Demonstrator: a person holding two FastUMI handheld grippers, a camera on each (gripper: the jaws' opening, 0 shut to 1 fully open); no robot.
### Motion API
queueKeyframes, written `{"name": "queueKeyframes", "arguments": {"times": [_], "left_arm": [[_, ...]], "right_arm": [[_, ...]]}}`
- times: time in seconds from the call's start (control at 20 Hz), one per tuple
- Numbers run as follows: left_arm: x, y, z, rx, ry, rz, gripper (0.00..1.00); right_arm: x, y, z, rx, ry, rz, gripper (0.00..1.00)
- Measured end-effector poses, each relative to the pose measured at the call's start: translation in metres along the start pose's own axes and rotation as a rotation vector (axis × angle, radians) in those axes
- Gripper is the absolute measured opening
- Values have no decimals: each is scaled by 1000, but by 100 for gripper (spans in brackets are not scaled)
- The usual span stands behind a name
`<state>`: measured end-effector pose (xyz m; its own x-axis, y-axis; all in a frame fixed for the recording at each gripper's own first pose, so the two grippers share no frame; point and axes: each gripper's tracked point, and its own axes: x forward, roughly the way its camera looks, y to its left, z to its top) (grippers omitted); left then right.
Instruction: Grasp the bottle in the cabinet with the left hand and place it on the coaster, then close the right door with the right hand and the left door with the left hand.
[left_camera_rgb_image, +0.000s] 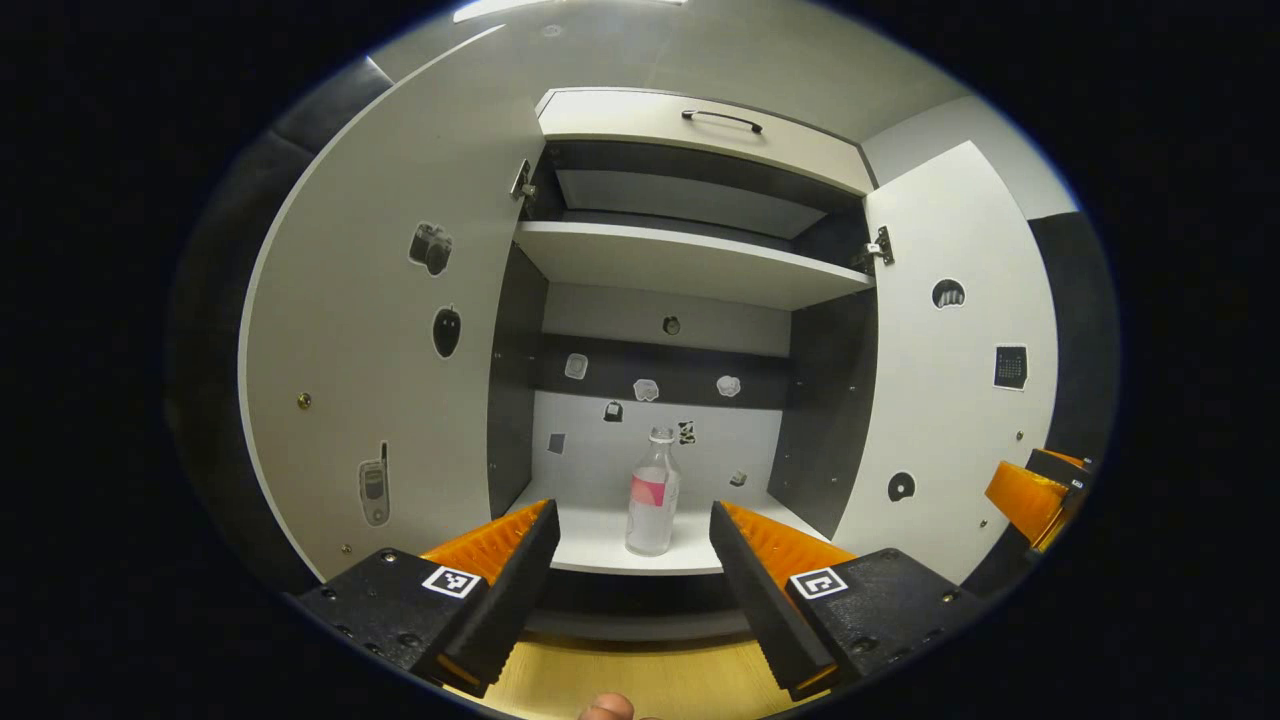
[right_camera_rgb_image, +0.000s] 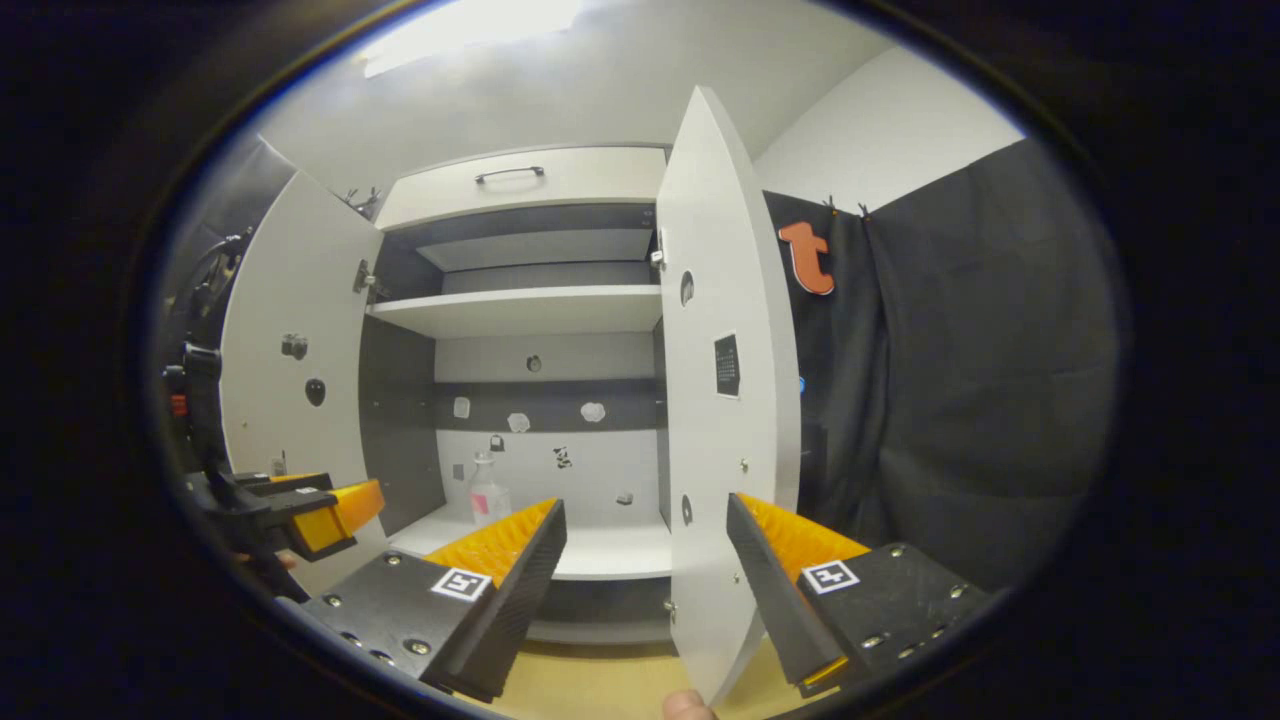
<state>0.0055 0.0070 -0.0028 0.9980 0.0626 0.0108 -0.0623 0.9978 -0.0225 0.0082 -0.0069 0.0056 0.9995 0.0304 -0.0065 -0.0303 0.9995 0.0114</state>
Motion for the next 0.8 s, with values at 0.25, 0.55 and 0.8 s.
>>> {"name": "queueKeyframes", "arguments": {"times": [0.25,0.55,0.8], "left_arm": [[15,-6,0,32,-9,1,96],[78,-14,-2,85,5,-1,96],[143,-21,-19,88,36,-5,96]], "right_arm": [[-1,-3,3,-3,4,9,97],[-13,-16,9,4,-9,-36,97],[-23,-37,12,-22,-21,-119,93]]}}
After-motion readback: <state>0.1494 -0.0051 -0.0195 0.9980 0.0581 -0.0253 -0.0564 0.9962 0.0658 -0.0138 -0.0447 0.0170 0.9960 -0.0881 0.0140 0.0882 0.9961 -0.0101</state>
